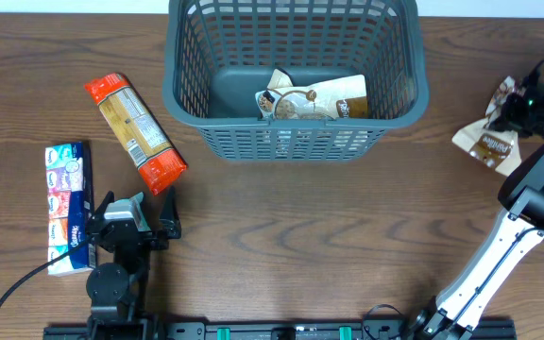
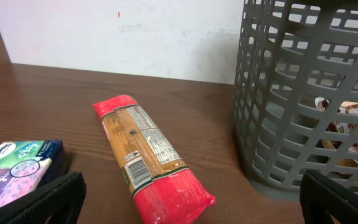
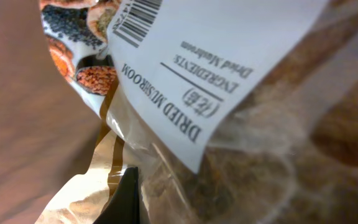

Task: Pack container
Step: 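Lower the pouch into the basket with the right gripper and release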

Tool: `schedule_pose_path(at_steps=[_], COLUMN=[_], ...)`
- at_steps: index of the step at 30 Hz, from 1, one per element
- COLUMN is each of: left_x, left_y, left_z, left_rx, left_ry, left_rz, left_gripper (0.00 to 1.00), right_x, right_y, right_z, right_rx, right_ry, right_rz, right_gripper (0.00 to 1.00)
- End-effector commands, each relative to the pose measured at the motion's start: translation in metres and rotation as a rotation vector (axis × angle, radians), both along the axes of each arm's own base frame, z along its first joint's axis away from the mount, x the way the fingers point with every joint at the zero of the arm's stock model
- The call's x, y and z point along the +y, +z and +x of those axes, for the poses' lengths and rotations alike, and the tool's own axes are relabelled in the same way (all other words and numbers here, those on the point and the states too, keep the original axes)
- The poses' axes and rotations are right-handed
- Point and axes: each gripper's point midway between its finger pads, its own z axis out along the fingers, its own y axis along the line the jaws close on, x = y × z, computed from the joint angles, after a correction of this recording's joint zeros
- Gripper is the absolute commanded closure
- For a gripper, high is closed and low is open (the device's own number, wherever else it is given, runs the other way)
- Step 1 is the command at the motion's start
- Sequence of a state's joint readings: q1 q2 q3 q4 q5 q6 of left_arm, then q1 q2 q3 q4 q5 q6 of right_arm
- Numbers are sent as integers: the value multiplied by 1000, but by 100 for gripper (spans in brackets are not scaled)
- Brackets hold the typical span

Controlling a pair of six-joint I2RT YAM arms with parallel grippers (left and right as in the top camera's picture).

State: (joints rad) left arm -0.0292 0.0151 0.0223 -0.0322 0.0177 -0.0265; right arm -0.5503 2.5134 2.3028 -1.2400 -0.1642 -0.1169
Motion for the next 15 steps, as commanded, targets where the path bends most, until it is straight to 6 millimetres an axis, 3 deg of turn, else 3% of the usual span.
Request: schedule_pose_path(at_steps=[1, 6, 9, 12, 15], left_x=[4, 4, 4, 4, 4], left_y=[-17, -17, -17, -17, -17], left_z=[-1, -1, -1, -1, -1], left_rx=[52, 52, 52, 52, 52], left_ry=[26, 26, 26, 26, 26], left_rz=[0, 0, 0, 0, 0], left_gripper=[1, 2, 2, 1, 1], right_x=[19, 60, 105, 157, 210], right_y=[110, 217, 284, 336, 376], right_z=[23, 34, 38, 36, 31], right_rx=[-230, -455, -614, -753, -875], right_ry=[50, 149, 280, 438, 587], right_rz=[-76, -194, -278, -350, -399], right_gripper=[99, 99, 99, 99, 99])
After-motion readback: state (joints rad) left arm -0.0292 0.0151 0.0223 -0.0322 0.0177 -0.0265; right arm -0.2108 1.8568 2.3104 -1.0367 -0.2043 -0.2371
